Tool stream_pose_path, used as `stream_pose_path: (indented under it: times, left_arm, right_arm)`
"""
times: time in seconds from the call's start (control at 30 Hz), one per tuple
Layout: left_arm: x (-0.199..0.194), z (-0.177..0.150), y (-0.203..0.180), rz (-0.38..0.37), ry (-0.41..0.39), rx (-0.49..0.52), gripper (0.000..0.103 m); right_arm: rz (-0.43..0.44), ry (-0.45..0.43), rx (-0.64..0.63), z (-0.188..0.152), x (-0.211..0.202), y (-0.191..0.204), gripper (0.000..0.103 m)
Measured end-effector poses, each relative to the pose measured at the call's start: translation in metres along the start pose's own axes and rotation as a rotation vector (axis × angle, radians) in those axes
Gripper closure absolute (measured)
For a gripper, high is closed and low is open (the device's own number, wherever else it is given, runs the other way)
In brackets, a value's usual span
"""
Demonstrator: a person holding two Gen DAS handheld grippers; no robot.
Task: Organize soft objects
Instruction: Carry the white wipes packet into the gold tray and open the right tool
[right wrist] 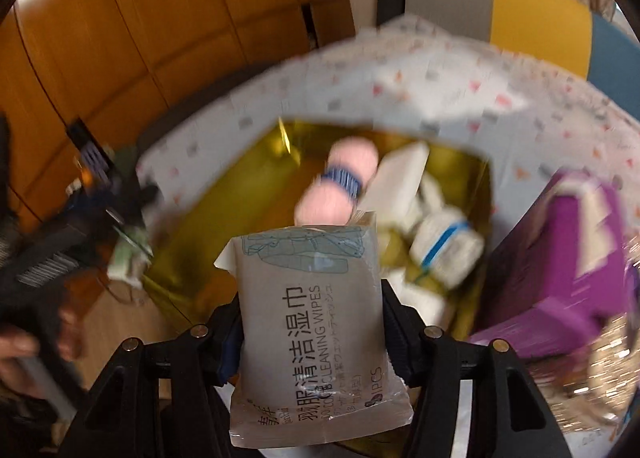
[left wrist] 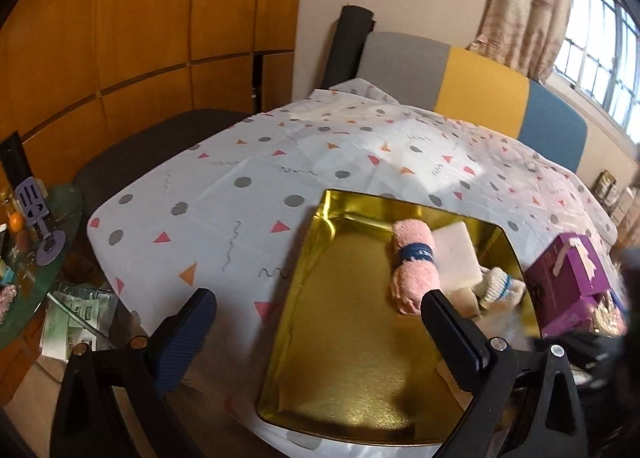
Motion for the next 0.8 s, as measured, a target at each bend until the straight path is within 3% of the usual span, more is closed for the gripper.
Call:
stream_pose_path:
  times: [0.1, 0.2, 0.3, 0.4, 0.57, 0.8]
  left_arm:
    - [0.000, -0.001, -0.008, -0.016, -0.001, 0.019, 0.000]
    - [-0.001, -0.002, -0.014, -0.026, -0.002, 0.030, 0.000]
    - [-0.002, -0.002, -0.020, -0.039, 0.003, 0.040, 0.000]
    - [-0.006, -0.001, -0.025, -0.047, -0.004, 0.052, 0.000]
    - [-0.009, 0.000, -0.030, -0.052, -0.009, 0.060, 0.000]
    - [-0.019, 0.003, -0.041, -0.063, -0.039, 0.107, 0.000]
  right_arm:
    - [-0.009, 0.073, -0.033, -0.026, 0.018, -0.001, 0.042]
    - [0.006, 0.051, -0.034, -0.029, 0.011, 0.002, 0.039]
    - [0.017, -0.003, -0.026, -0.019, -0.002, 0.001, 0.028]
    - [-0.006, -0.027, -0.037, -0.011, -0.011, -0.002, 0.028]
    - [-0.051, -0.052, -0.199, -0.017, -0.031, 0.010, 0.028]
    - [-0.050, -0.053, -0.120, -0.022, -0.037, -0.002, 0.028]
Point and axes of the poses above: each gripper's, at about its wrist camera, not at the fingertips, and x roughly the way its jaws point, y to its left, z to its top, the point moved 8 cm from there along x, roughly the way its jaws point, and after that the axes turned 12 degrees about -y, right-handed, at the moved point
